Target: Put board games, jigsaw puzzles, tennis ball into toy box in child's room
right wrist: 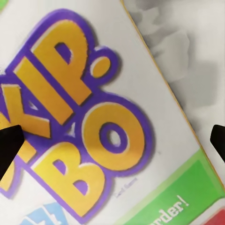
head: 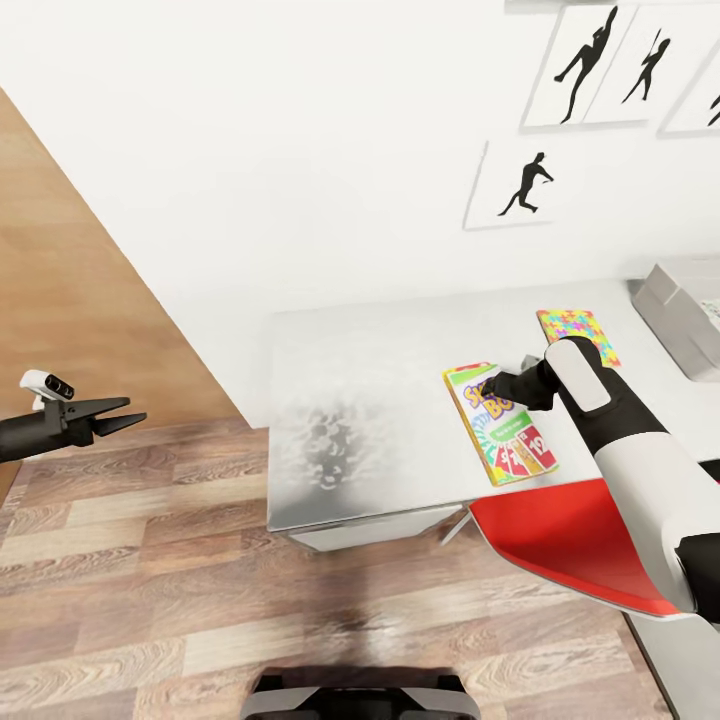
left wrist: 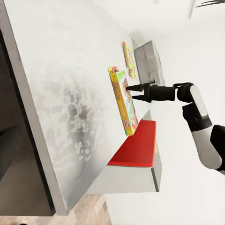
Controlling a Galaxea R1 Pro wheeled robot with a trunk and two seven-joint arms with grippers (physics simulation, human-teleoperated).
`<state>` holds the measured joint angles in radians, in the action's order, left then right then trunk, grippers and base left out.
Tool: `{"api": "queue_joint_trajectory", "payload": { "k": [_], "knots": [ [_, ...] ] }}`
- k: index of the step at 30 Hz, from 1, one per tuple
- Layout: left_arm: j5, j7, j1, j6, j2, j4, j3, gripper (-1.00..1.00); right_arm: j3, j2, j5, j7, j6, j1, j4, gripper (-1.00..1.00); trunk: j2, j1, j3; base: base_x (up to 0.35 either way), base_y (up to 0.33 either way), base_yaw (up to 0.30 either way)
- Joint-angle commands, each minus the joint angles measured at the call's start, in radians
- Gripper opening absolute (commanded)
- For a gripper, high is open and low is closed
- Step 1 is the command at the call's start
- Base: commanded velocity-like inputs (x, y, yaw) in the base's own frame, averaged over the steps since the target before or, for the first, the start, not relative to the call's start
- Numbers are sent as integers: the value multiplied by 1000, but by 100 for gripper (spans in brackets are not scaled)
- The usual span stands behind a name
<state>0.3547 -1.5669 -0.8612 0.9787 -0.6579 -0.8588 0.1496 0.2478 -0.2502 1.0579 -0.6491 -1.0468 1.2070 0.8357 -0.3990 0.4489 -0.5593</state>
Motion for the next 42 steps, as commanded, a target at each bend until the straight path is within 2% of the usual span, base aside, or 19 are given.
{"api": "queue_joint_trajectory", "payload": {
  "k": [1,9,25,42],
  "knots": [
    [0,-4,-1,11,0,0,-1,100,4,-1,11,-7,0,0,-38,100,-1,1,-2,0,0,0],
    [0,-4,-1,11,0,0,-1,100,4,-1,10,-7,0,0,-38,100,-1,1,-4,0,0,0],
    [0,-4,-1,11,1,0,-1,100,4,-1,10,-7,0,0,-38,100,-1,1,-25,0,0,0],
    [0,-4,-1,11,0,0,-1,100,4,-3,11,-7,0,0,-38,100,-1,1,-27,-3,0,0]
  ]
}}
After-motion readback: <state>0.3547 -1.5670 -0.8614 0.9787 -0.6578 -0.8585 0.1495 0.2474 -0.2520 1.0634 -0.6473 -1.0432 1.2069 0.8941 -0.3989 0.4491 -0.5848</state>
